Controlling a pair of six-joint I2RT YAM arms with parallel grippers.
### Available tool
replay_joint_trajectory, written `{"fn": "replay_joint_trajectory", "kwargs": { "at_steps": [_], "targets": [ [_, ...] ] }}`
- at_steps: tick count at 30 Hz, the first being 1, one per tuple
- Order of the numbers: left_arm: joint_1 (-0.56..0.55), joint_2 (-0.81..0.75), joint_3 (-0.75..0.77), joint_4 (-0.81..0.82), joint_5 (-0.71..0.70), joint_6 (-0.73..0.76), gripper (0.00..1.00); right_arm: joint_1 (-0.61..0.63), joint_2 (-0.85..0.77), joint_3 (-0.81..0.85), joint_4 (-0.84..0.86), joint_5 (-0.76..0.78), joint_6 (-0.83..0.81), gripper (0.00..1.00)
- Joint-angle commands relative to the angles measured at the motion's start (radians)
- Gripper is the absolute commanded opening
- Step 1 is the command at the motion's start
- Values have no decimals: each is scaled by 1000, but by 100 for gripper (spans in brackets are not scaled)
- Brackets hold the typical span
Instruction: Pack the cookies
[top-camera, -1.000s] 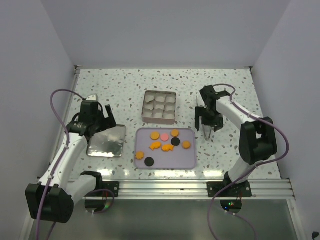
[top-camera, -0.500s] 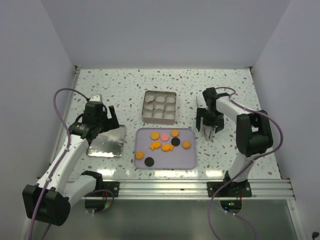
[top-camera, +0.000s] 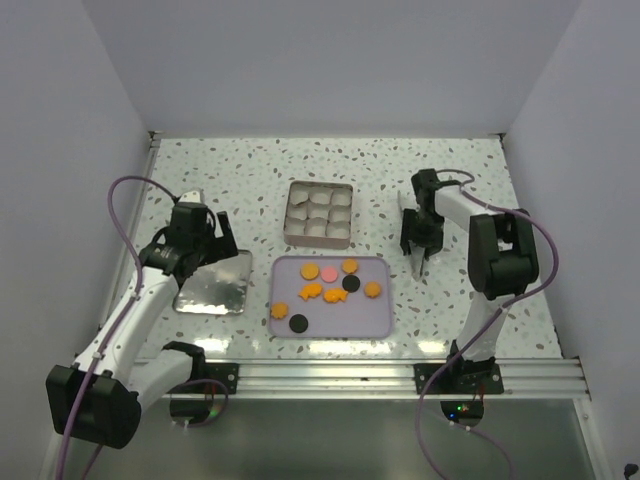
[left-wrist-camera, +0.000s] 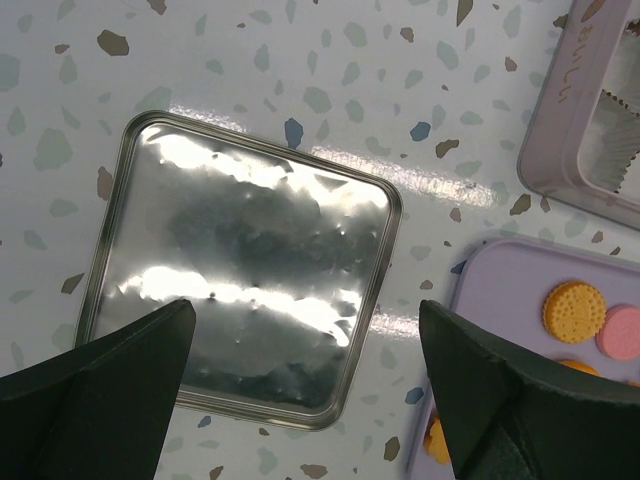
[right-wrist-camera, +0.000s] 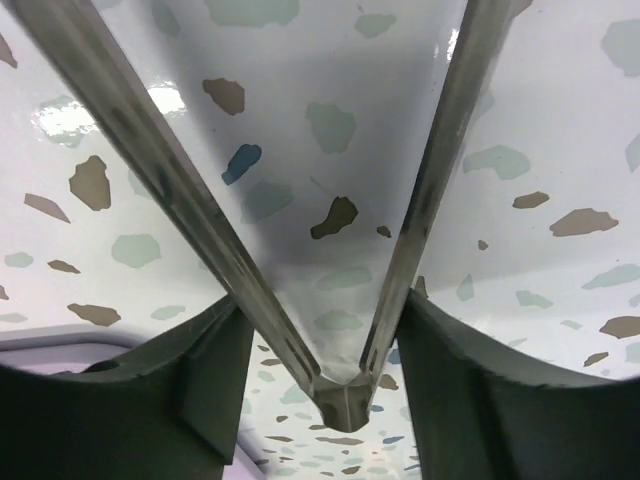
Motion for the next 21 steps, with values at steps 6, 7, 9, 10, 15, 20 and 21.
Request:
{"fn": "replay_joint_trajectory", "kwargs": {
  "at_steps": [6,7,9,10,15,20,21],
  "targets": [
    [-7,14,8,8,-22,-20,100,-8,-79,55,-13,26,-10,48],
    [-9,14,11,6,-20,-22,100,-8,-95,78,-44,33,-13,48],
    [-7,16,11,8,-17,-20,100,-8,-147,115,-79,57,-16,48],
    [-7,17,11,6,-15,-17,100,-8,-164,156,-122,60,-16,48],
    [-7,25,12,8,-3,-12,100,0,-265,242,-247,37,15,48],
    [-7,22,9,15,6,-9,100,18,-377,220,-337,40,39,48],
    [-7,19,9,16,12,-6,100,19,-391,210,-345,39,47,47]
  ]
}}
